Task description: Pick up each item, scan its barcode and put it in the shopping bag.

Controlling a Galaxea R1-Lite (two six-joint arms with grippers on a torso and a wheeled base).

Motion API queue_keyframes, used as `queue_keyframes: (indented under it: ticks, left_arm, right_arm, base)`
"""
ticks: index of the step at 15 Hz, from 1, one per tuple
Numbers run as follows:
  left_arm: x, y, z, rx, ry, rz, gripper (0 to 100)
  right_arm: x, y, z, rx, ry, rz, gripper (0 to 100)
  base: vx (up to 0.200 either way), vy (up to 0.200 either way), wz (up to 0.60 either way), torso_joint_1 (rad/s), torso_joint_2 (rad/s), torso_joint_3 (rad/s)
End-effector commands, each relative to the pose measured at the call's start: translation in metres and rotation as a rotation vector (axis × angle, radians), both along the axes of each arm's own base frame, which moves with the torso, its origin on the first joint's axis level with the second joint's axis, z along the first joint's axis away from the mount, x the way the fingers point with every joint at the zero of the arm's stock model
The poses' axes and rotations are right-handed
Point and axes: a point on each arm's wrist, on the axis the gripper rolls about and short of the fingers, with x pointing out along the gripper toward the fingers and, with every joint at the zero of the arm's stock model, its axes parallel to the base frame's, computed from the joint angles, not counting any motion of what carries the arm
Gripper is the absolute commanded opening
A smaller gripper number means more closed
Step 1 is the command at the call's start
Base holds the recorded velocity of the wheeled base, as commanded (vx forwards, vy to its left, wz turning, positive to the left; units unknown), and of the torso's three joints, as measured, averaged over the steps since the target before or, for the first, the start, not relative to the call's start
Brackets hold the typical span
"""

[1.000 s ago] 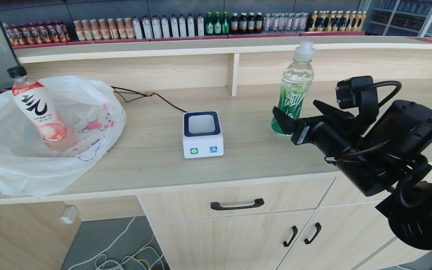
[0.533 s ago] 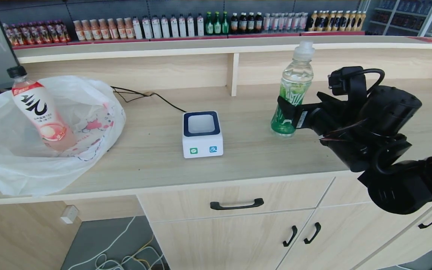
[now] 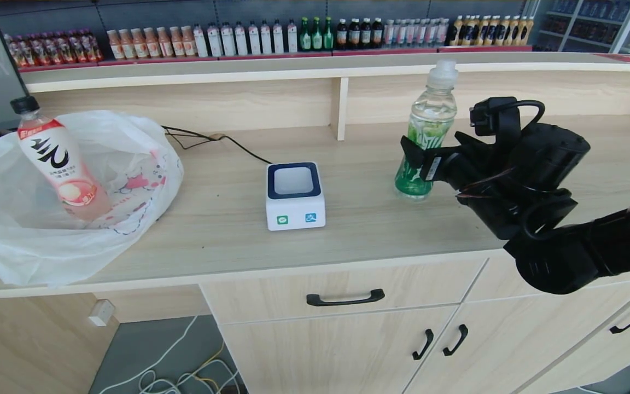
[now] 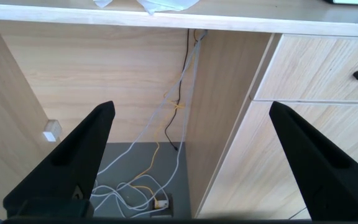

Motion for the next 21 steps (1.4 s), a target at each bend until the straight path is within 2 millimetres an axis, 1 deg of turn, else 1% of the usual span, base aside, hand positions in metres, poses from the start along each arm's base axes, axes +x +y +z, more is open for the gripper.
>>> queue_keyframes:
  ticks: [1,3,4,6,10,11,15,18,21]
  left_arm:
    - [0.000,0.000,0.000,0.000,0.000,0.000,100]
    - [0.000,0.000,0.000,0.000,0.000,0.000,100]
    - [0.000,0.000,0.000,0.000,0.000,0.000,100]
    - [0.000,0.000,0.000,0.000,0.000,0.000,100]
    - [0.000,0.000,0.000,0.000,0.000,0.000,100]
    - [0.000,0.000,0.000,0.000,0.000,0.000,100]
    - [0.000,0.000,0.000,0.000,0.000,0.000,100]
    - [0.000,0.000,0.000,0.000,0.000,0.000,100]
    - [0.000,0.000,0.000,0.000,0.000,0.000,100]
  right_arm:
    - [0.013,0.005,-0.003,-0.001,-0.002,0.002,100]
    - [0.020,0.007,-0.002,-0.005,0.004,0.016,100]
    - [0.020,0.007,-0.002,-0.005,0.004,0.016,100]
    - [0.027,0.002,-0.006,-0.016,0.026,0.009,100]
    - [0.042,0.003,-0.002,-0.013,0.007,0.012,100]
    - [0.045,0.004,0.005,-0.013,0.007,0.012,100]
    - [0.048,0.006,0.016,-0.019,0.013,0.020,100]
    - [0.049,0.001,0.015,-0.020,0.018,0.012,100]
    - [0.048,0.002,0.015,-0.021,0.021,0.013,100]
  base:
    - [0.000,0.000,0.00,0.000,0.00,0.000]
    - [0.000,0.000,0.00,0.000,0.00,0.000]
    - [0.000,0.000,0.00,0.000,0.00,0.000]
    - [0.000,0.000,0.00,0.000,0.00,0.000]
    - [0.000,0.000,0.00,0.000,0.00,0.000]
    - [0.000,0.000,0.00,0.000,0.00,0.000]
    - [0.000,0.000,0.00,0.000,0.00,0.000]
    - [0.000,0.000,0.00,0.000,0.00,0.000]
    - [0.000,0.000,0.00,0.000,0.00,0.000]
